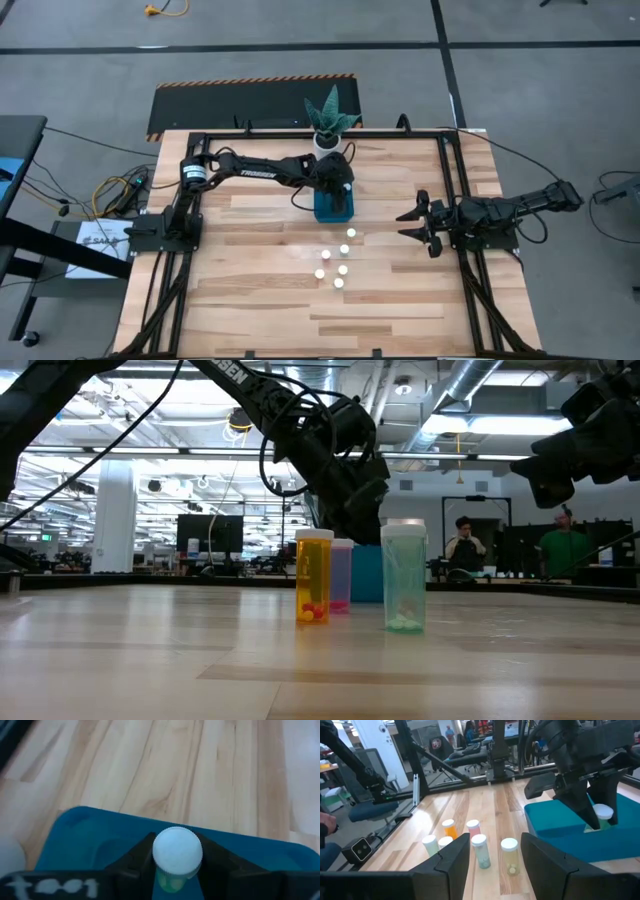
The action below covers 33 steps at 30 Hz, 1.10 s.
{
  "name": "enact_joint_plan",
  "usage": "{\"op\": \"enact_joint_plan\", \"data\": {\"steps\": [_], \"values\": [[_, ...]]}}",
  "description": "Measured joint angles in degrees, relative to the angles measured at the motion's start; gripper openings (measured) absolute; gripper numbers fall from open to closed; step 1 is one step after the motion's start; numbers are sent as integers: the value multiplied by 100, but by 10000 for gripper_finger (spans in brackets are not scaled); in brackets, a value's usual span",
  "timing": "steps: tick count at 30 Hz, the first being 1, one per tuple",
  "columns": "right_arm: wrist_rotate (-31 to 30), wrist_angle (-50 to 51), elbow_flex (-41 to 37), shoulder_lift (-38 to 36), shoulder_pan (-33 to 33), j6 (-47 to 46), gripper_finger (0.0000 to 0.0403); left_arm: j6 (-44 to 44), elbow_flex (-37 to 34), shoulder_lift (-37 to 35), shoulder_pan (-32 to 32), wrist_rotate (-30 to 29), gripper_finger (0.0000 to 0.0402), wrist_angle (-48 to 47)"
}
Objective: Pick and place pill bottles into a basket
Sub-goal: Put the yellow pill bottle into the blue bin
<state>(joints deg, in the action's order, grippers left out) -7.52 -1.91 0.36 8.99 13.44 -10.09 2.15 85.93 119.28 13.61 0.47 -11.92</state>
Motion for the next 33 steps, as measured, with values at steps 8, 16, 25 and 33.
{"op": "enact_joint_plan", "data": {"steps": [8, 16, 25, 33], "values": [[1, 1, 0, 0, 1, 0, 169, -129, 0, -2, 98, -87, 102, 52], [1, 2, 0, 0, -1, 0, 171, -444, 0, 0, 205, -96, 117, 92], [1, 2, 0, 0, -1, 0, 170, -477, 0, -2, 210, -96, 120, 87], [1, 3, 0, 0, 0, 0, 169, -479, 0, -2, 210, -102, 121, 75]]}}
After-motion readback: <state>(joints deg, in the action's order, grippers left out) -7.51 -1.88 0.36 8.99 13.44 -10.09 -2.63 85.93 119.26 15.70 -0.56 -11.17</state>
